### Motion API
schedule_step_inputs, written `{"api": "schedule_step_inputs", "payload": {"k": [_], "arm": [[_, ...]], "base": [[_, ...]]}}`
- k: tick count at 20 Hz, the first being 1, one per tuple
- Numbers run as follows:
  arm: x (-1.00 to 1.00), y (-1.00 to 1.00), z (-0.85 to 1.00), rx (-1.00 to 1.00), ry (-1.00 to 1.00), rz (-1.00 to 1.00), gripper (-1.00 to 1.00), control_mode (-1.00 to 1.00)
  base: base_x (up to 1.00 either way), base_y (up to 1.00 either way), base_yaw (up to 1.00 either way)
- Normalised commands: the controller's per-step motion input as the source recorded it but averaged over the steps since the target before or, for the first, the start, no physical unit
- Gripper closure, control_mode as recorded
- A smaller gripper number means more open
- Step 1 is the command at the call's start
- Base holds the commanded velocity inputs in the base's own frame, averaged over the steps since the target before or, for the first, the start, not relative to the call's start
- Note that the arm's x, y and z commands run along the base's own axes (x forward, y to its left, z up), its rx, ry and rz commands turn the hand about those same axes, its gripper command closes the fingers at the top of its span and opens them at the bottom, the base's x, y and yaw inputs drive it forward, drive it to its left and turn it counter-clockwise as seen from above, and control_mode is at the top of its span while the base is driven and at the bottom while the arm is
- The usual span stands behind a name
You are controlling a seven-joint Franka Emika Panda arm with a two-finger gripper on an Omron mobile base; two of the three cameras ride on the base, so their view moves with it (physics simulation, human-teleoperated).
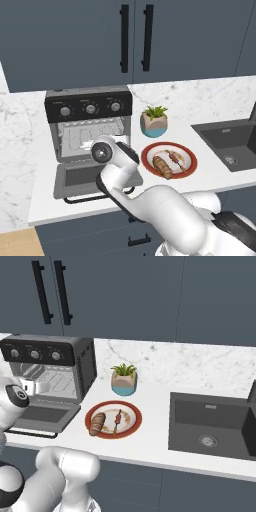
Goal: Pick up the kebab skewer and baguette bread, and place them inside the toaster oven. Close the toaster oven door and start by setting the timer.
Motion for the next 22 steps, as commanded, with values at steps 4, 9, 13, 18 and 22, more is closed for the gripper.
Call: {"api": "schedule_step_inputs", "payload": {"k": [4, 9, 13, 18, 22], "arm": [[0.56, 0.05, 0.00, 0.00, 0.00, 0.00, -1.00, -1.00], [0.34, 0.37, -0.12, -0.02, 0.00, 0.00, -1.00, -1.00], [0.02, 0.32, -0.29, 0.00, 0.00, 0.00, -1.00, -1.00], [0.25, 0.10, -0.05, 0.01, 0.00, 0.00, -1.00, -1.00], [0.33, 0.01, 0.00, 0.04, 0.00, 0.00, -1.00, -1.00]], "base": [[0.00, 0.00, 0.00], [0.00, 0.00, 0.00], [0.00, 0.00, 0.00], [0.00, 0.00, 0.00], [0.00, 0.00, 0.00]]}}
